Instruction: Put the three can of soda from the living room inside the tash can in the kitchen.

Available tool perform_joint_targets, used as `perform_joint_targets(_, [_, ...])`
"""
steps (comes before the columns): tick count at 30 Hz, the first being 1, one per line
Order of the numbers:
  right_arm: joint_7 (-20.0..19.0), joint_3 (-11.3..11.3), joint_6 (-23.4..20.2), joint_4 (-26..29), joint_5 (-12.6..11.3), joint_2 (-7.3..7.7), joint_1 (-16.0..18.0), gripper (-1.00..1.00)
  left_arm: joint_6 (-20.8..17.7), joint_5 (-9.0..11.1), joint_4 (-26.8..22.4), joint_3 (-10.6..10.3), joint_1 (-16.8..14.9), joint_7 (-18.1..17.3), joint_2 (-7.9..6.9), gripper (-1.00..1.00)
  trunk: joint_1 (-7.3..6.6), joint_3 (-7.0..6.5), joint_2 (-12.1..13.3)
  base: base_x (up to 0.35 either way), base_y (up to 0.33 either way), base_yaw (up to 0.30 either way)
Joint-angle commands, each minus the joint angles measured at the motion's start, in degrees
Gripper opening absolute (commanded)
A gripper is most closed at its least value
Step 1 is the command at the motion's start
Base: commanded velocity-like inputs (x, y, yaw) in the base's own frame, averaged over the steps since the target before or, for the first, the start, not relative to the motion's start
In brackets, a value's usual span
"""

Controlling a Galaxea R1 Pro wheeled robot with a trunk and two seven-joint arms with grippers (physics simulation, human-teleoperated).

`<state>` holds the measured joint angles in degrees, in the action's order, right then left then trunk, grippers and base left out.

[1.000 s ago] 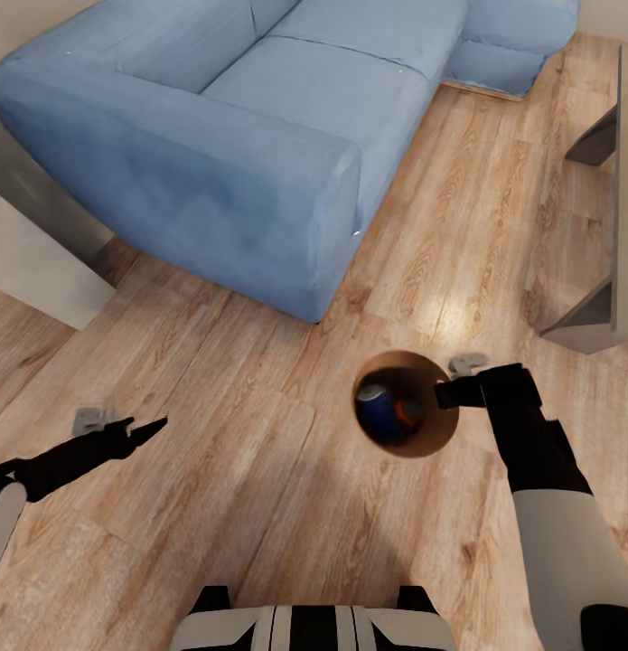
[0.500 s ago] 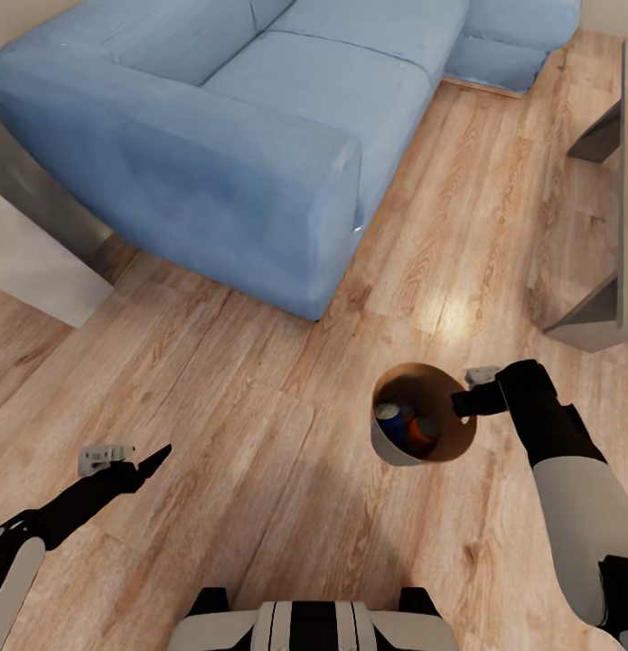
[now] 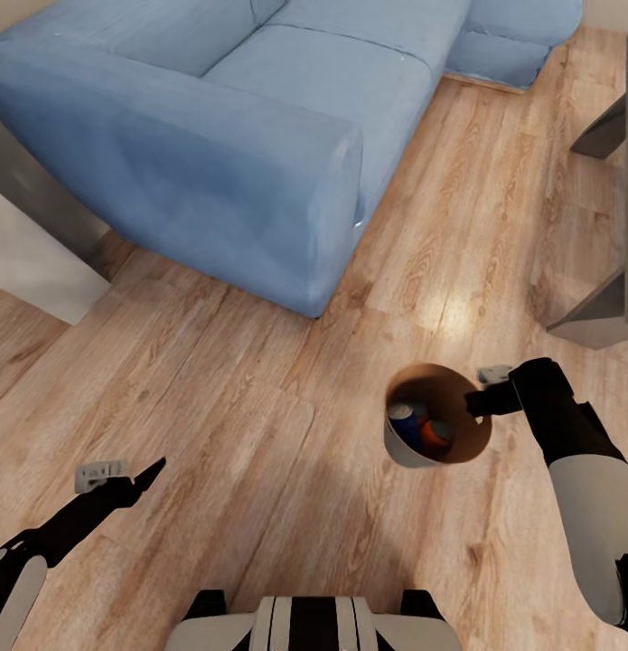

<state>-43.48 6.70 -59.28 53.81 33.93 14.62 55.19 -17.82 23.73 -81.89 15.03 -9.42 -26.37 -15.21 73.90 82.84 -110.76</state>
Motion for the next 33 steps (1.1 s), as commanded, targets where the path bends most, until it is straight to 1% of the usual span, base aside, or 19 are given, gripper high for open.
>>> perform_joint_targets(1, [-0.6, 0.0, -0.7, 0.0, -1.8, 0.22, 0.0, -1.0, 0.1, 0.0, 0.1, 0.0, 0.0, 0.0, 0.0, 1.0, 0.22, 0.18, -0.4, 0.0, 0.0, 0.0])
perform_joint_targets(9, [-0.6, -0.1, -0.7, 0.0, -1.8, 0.39, -0.1, -1.0, 0.2, 0.0, 0.2, 0.0, 0.0, 0.1, 0.0, 1.0, 1.98, 1.62, -3.6, 0.0, 0.0, 0.0])
perform_joint_targets(14, [-0.6, -0.1, -0.7, 0.0, -1.8, 0.44, -0.1, -1.0, 0.3, 0.0, 0.3, 0.0, 0.0, 0.1, 0.0, 1.0, 1.98, 1.62, -3.6, 0.0, 0.0, 0.0])
perform_joint_targets(26, [-0.6, -0.2, -0.7, 0.0, -1.8, 0.2, -0.2, -1.0, 0.4, 0.0, 0.9, 0.0, 0.0, 0.4, 0.0, 1.0, 4.61, 3.77, -8.4, 0.0, 0.0, 0.0])
perform_joint_targets(31, [-0.6, -0.2, -0.7, 0.0, -1.8, 0.22, -0.3, -1.0, 0.4, 0.0, 1.0, 0.0, 0.0, 0.4, 0.0, 1.0, 4.61, 3.77, -8.4, 0.0, 0.0, 0.0])
perform_joint_targets(33, [-0.6, -0.2, -0.7, 0.0, -1.8, 0.26, -0.3, -1.0, 0.4, 0.0, 1.4, 0.0, 0.0, 0.4, 0.0, 1.0, 5.05, 4.13, -9.2, 0.0, 0.0, 0.0])
